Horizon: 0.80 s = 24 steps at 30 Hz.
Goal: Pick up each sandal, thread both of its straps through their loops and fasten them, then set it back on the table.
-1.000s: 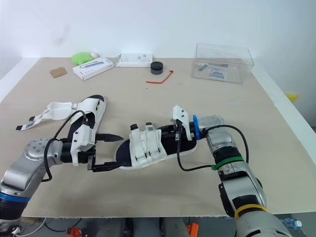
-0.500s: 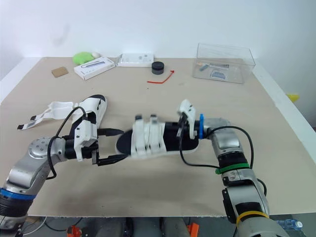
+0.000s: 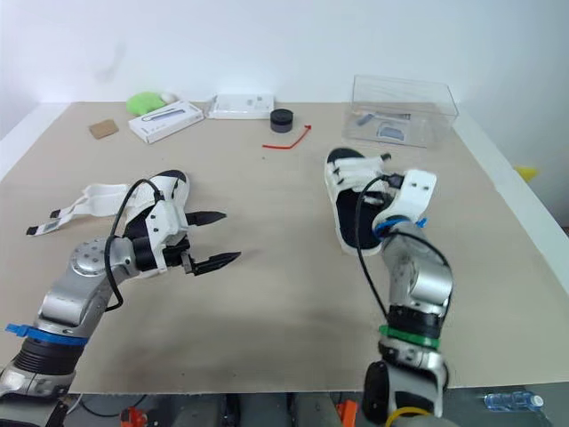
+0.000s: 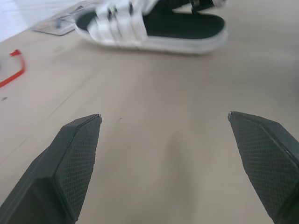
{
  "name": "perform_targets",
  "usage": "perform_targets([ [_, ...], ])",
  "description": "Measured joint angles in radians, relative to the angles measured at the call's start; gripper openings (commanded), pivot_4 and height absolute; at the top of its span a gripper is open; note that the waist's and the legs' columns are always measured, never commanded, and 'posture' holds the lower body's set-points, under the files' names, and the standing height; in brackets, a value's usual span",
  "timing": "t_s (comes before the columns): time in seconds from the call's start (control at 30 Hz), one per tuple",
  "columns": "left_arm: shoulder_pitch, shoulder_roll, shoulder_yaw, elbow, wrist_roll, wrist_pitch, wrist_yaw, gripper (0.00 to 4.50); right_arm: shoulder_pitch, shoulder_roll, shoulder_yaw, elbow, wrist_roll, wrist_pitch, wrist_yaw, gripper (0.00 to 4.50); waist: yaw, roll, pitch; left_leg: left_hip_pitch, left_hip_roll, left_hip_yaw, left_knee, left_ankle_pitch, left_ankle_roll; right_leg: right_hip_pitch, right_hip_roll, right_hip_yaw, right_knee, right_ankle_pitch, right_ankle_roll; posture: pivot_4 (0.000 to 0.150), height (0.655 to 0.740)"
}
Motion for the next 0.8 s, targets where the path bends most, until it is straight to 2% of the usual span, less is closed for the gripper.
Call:
perform_targets([
  [0.13, -0.001, -0.005, -0.015, 0.0, 0.01, -0.005, 0.001, 4.5, -0.001, 0.035, 0.032, -0.046, -0.013, 0.042, -0.088, 0.03, -0.001, 0.0, 0.0, 0.001, -0.001, 0.0, 0.001, 0.001, 0.0, -0.001, 0.003, 0.002, 0.004, 0.0, 0.0, 0.15, 0.74],
  [0.2, -0.003, -0.007, -0.019, 0.0, 0.01, -0.005, 0.001, 4.5, 0.003, 0.038, 0.038, -0.046, -0.025, 0.047, -0.107, 0.72, -0.001, 0.0, 0.0, 0.001, -0.002, 0.0, 0.001, 0.002, 0.0, -0.001, 0.003, 0.002, 0.005, 0.0, 0.0, 0.15, 0.74],
  [0.23, -0.003, -0.008, -0.021, 0.0, 0.01, -0.005, 0.002, 4.5, 0.004, 0.037, 0.039, -0.046, -0.024, 0.05, -0.106, 0.93, -0.002, 0.0, 0.0, 0.001, -0.002, 0.0, 0.001, 0.003, 0.0, -0.001, 0.003, 0.002, 0.005, 0.0, 0.0, 0.15, 0.74],
  [0.33, -0.003, -0.008, -0.022, 0.0, 0.013, -0.006, 0.008, 4.5, 0.028, 0.005, 0.058, -0.07, -0.027, 0.064, -0.094, 2.33, -0.006, 0.0, 0.0, 0.001, -0.002, 0.0, 0.001, 0.003, 0.0, -0.001, 0.003, 0.002, 0.005, 0.0, 0.0, 0.15, 0.74],
  [0.37, -0.002, -0.008, -0.023, 0.0, 0.013, -0.006, 0.009, 4.5, 0.05, -0.01, 0.075, -0.093, -0.028, 0.065, -0.08, 2.56, -0.007, 0.0, 0.0, 0.001, -0.002, 0.0, 0.001, 0.003, 0.0, -0.001, 0.003, 0.002, 0.005, 0.0, 0.0, 0.15, 0.74],
  [0.4, -0.002, -0.008, -0.023, 0.0, 0.015, -0.006, 0.011, 4.5, 0.072, -0.018, 0.088, -0.119, -0.028, 0.07, -0.068, 3.19, -0.008, 0.0, 0.0, 0.001, -0.002, 0.0, 0.001, 0.003, 0.0, -0.001, 0.003, 0.002, 0.005, 0.0, 0.0, 0.15, 0.74],
  [0.43, -0.001, -0.006, -0.023, 0.0, 0.017, -0.006, 0.012, 4.5, 0.092, -0.022, 0.107, -0.143, -0.028, 0.077, -0.055, 3.59, -0.009, 0.0, 0.0, 0.001, -0.002, -0.001, 0.001, 0.003, 0.0, -0.001, 0.003, 0.002, 0.005, 0.0, 0.0, 0.15, 0.74],
  [0.53, 0.0, -0.006, -0.024, 0.0, 0.02, -0.006, 0.015, 4.5, 0.163, -0.024, 0.163, -0.23, -0.019, 0.123, -0.014, 4.46, -0.012, 0.0, 0.0, 0.001, -0.001, 0.0, 0.001, 0.003, 0.0, -0.001, 0.004, 0.003, 0.006, 0.0, 0.0, 0.15, 0.74],
  [0.63, 0.011, -0.005, -0.025, -0.002, 0.022, -0.006, 0.016, 4.5, 0.21, -0.061, 0.202, -0.29, -0.002, 0.152, 0.037, 4.46, -0.011, 0.0, 0.0, 0.002, -0.001, -0.001, 0.001, 0.003, 0.0, 0.0, 0.003, 0.002, 0.006, -0.001, 0.001, 0.15, 0.74],
  [0.77, 0.032, 0.003, -0.024, -0.002, 0.033, -0.006, 0.018, 4.5, 0.331, -0.176, 0.261, -0.418, 0.05, 0.155, 0.2, 4.46, -0.01, -0.001, -0.001, 0.002, -0.002, -0.001, 0.002, 0.003, 0.0, 0.001, 0.003, 0.0, 0.006, -0.004, 0.006, 0.15, 0.74],
  [0.8, 0.032, 0.001, -0.024, -0.002, 0.034, -0.007, 0.022, 4.5, 0.369, -0.231, 0.293, -0.441, 0.064, 0.104, 0.282, 4.46, -0.01, -0.001, -0.001, 0.003, -0.002, -0.001, 0.002, 0.003, 0.0, 0.001, 0.003, 0.0, 0.006, -0.004, 0.007, 0.15, 0.74],
])
